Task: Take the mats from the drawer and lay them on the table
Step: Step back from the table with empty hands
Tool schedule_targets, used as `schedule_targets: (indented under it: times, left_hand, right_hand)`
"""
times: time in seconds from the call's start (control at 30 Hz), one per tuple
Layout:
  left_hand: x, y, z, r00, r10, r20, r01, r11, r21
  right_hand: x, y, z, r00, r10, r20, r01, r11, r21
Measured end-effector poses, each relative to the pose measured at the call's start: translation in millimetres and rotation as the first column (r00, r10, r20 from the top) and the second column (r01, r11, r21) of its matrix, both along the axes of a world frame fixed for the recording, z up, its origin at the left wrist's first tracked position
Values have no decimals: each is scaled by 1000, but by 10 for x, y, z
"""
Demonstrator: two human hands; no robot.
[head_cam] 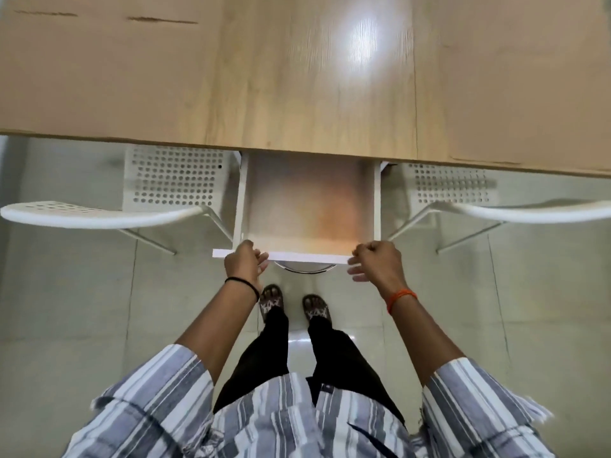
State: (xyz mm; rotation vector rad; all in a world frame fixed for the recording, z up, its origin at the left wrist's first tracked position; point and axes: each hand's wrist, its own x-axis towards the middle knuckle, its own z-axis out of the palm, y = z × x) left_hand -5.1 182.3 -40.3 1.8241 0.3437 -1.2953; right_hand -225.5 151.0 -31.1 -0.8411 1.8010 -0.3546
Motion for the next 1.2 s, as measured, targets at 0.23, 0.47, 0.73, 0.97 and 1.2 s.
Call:
schedule_targets:
  times: [0.23,0.47,0.73,0.97,1.2]
  left_hand:
    - [211,-59,-112,974,201,-104,-194,978,73]
    - [321,-3,-180,961,219,-171,-214,976,50]
    - [400,-459,-173,948,243,-203,-256,966,-38]
    - [545,-1065,-100,944,144,-296,-205,960,-188]
    - [668,-1542,-44,917,39,-398,-188,920,-345]
  right_hand:
    - [67,174,-216,934,-348,77,324,920,219]
    - [198,150,-259,780,-606,160,580,794,183]
    - [242,-383,-187,663,-699,268,692,709,137]
    - [210,-1130,-174,663,-625,412,598,773,210]
    - [221,-1719,-76,618,-562,550,523,816,247]
